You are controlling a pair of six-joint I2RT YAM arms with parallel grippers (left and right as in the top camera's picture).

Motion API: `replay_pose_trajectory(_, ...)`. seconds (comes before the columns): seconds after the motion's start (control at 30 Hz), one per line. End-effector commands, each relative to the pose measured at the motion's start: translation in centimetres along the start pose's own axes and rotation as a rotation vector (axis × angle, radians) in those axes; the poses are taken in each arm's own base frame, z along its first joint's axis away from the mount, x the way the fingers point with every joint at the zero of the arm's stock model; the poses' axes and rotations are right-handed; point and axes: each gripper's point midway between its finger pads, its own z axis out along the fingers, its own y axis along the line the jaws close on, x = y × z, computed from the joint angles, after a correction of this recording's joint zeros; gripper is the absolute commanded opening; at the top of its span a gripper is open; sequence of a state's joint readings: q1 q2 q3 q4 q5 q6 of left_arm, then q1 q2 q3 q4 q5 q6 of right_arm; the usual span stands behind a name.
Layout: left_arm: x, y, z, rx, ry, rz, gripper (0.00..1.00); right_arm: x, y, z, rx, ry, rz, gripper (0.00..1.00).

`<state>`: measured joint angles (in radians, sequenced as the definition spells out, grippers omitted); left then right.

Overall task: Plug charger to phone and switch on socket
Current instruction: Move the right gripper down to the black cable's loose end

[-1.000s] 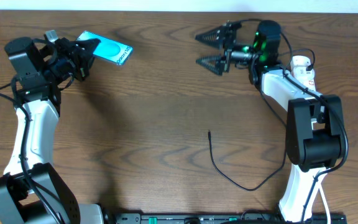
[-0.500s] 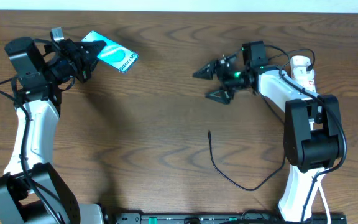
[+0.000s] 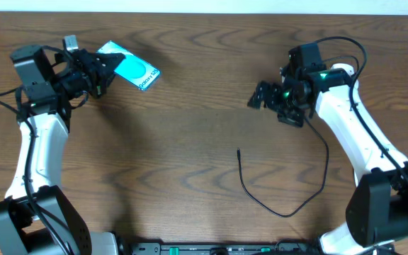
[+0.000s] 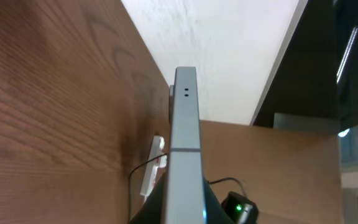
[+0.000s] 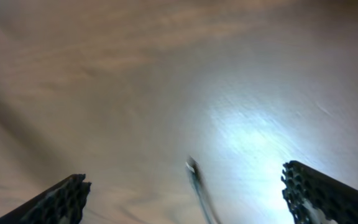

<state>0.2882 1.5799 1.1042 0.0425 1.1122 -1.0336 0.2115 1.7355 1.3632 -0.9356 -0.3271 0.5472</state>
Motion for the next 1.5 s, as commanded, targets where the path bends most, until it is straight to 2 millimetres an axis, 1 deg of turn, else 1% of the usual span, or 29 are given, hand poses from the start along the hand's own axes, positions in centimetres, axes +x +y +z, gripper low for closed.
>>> replay_pose_trajectory(0.0,2.3,-1.1,1.3,0.023,0.078,0.102,0.07,1.8,-1.4,0.3,0.135,0.039,-0.157,0.95)
replay_pose_trajectory(0.1,3.5,-1.0,2.6,0.020,0.121,0.117,0.07,3.7,-1.9,0.8,0.170,0.123,-0.215,0.95)
replay_pose_trajectory(0.17,4.3,-0.7,3.5,0.017,0.150,0.128,0.07,4.7,-2.1,1.2,0.186,0.167,-0.244,0.94)
replay_pose_trajectory(0.23,5.2,-0.1,4.7,0.013,0.187,0.136,0.07,5.8,-2.3,1.6,0.205,0.221,-0.284,0.94)
replay_pose_trajectory(0.33,5.9,-0.4,5.5,0.061,0.243,0.174,0.07,7.1,-2.7,2.0,0.231,0.278,-0.289,0.91)
replay_pose_trajectory(0.4,6.3,-0.9,5.8,0.114,0.292,0.214,0.07,7.9,-2.9,2.6,0.250,0.319,-0.298,0.91)
replay_pose_trajectory(0.6,6.1,0.1,6.3,0.112,0.306,0.199,0.07,9.2,-2.4,4.2,0.270,0.367,-0.336,0.92)
replay_pose_trajectory(0.7,6.4,-0.3,6.2,0.138,0.330,0.220,0.08,10.0,-2.5,5.2,0.289,0.405,-0.349,0.92)
replay_pose_trajectory(0.77,6.5,-0.5,6.1,0.149,0.338,0.231,0.07,10.5,-2.6,5.9,0.302,0.430,-0.354,0.91)
replay_pose_trajectory(0.83,6.7,-0.7,6.0,0.161,0.346,0.243,0.07,10.9,-2.6,6.5,0.313,0.448,-0.356,0.87)
replay_pose_trajectory(0.9,6.9,-1.0,5.9,0.177,0.361,0.259,0.07,11.4,-2.6,7.0,0.326,0.463,-0.355,0.86)
replay_pose_trajectory(1.1,7.2,-1.1,5.8,0.187,0.374,0.273,0.07,11.8,-2.0,8.3,0.334,0.456,-0.352,0.79)
replay_pose_trajectory(1.2,7.2,-1.1,5.8,0.189,0.379,0.273,0.07,11.7,-1.6,8.7,0.334,0.433,-0.336,0.71)
replay_pose_trajectory(1.27,7.2,-1.1,5.8,0.189,0.379,0.273,0.07,11.5,-1.6,8.8,0.336,0.422,-0.328,0.71)
replay_pose_trajectory(1.3,7.2,-1.1,5.8,0.189,0.379,0.273,0.07,11.5,-1.5,8.8,0.337,0.417,-0.322,0.69)
replay_pose_trajectory(1.4,7.3,-1.1,5.8,0.189,0.379,0.273,0.07,10.9,-2.1,8.8,0.381,0.383,-0.292,0.61)
replay_pose_trajectory(1.47,7.2,-1.1,5.8,0.189,0.379,0.273,0.07,10.6,-2.4,8.8,0.404,0.364,-0.274,0.60)
